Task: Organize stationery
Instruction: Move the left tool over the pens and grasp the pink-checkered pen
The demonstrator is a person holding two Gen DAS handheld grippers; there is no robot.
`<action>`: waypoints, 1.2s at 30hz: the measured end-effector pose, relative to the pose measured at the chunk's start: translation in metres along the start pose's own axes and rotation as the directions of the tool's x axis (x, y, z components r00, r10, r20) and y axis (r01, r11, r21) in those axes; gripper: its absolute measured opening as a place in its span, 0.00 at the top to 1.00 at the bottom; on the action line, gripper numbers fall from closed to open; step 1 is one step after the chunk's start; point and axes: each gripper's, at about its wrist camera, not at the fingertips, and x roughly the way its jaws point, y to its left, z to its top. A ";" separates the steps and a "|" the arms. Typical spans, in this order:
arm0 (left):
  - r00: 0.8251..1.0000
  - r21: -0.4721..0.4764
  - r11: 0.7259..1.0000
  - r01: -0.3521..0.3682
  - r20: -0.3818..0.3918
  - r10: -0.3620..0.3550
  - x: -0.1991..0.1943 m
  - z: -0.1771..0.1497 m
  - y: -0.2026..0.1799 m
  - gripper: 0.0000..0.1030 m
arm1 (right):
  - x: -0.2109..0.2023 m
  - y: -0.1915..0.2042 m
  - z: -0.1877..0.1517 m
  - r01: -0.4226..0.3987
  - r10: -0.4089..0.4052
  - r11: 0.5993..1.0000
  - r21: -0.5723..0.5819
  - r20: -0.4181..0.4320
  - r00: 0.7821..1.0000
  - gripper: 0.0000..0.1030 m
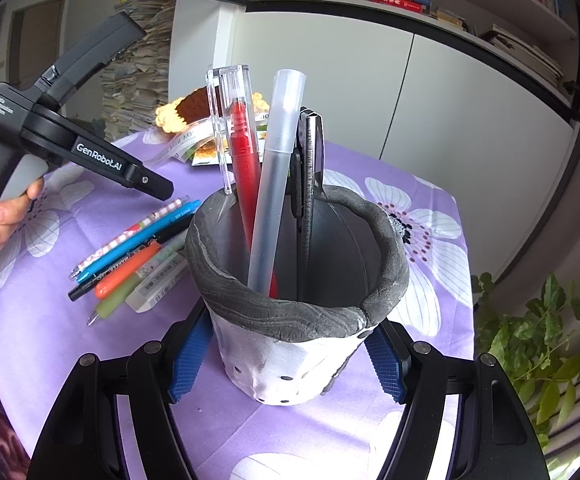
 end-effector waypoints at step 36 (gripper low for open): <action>0.996 -0.037 0.998 -0.052 -0.068 0.049 0.016 0.006 0.005 0.71 | 0.000 -0.001 0.000 -0.004 0.004 1.000 0.005 -0.001 1.000 0.30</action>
